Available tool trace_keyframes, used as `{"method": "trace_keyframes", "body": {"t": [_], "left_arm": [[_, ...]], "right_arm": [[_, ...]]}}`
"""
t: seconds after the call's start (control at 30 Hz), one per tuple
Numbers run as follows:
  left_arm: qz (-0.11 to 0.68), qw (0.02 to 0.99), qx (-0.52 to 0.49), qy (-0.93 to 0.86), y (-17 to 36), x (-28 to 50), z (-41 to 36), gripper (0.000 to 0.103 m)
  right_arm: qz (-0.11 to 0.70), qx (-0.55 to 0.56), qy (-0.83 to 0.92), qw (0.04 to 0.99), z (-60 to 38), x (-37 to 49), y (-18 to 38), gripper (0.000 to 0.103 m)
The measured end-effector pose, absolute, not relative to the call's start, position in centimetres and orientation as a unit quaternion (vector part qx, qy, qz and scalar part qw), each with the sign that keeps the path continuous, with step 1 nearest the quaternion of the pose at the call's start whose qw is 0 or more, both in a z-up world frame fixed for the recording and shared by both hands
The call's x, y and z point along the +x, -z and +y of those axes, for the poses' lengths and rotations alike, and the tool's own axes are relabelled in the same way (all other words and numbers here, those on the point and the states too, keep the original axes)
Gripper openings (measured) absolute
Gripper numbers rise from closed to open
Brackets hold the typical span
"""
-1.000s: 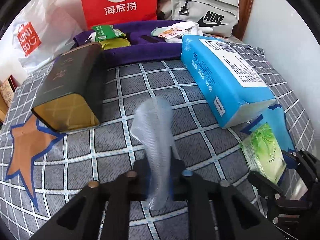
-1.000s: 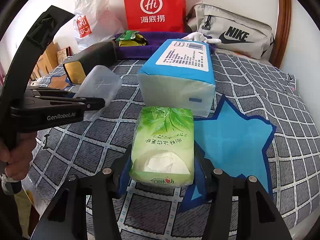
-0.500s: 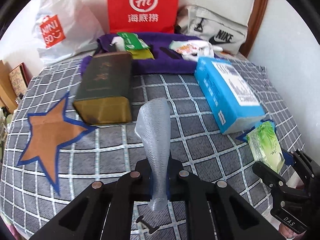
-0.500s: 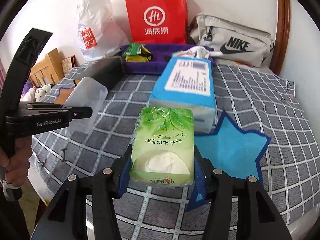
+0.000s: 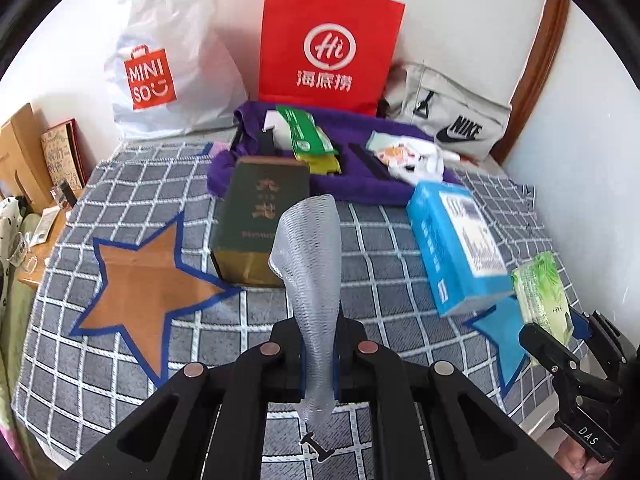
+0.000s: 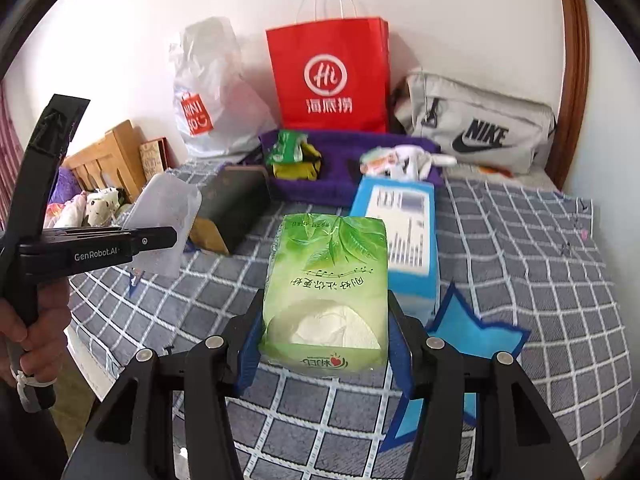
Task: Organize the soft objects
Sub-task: 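Lift the mesh bag with the left gripper while the right gripper carries the tissue pack toward the towel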
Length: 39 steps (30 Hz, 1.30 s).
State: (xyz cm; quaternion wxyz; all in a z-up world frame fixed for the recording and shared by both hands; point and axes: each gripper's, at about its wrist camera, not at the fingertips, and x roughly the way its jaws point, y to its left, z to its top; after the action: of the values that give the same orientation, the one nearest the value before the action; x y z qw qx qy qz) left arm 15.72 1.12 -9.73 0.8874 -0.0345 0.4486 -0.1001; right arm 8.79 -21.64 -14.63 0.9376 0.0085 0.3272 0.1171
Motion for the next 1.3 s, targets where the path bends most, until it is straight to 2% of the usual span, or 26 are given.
{"method": "trace_keyframes", "body": {"t": [0.47,1.3], "left_arm": [[0.422,0.9,-0.046,0.1,6.1,17.9,1.6,0.009],[0.425,0.899,-0.041,0.092,4.1,25.4,0.3,0.009]], "right_arm": [[0.308,0.005,-0.103,0.946,-21.6,11.1,10.8,0.053],[0.28,0.012,-0.078,0.957,-22.5,19.5,6.6,0.053]]}}
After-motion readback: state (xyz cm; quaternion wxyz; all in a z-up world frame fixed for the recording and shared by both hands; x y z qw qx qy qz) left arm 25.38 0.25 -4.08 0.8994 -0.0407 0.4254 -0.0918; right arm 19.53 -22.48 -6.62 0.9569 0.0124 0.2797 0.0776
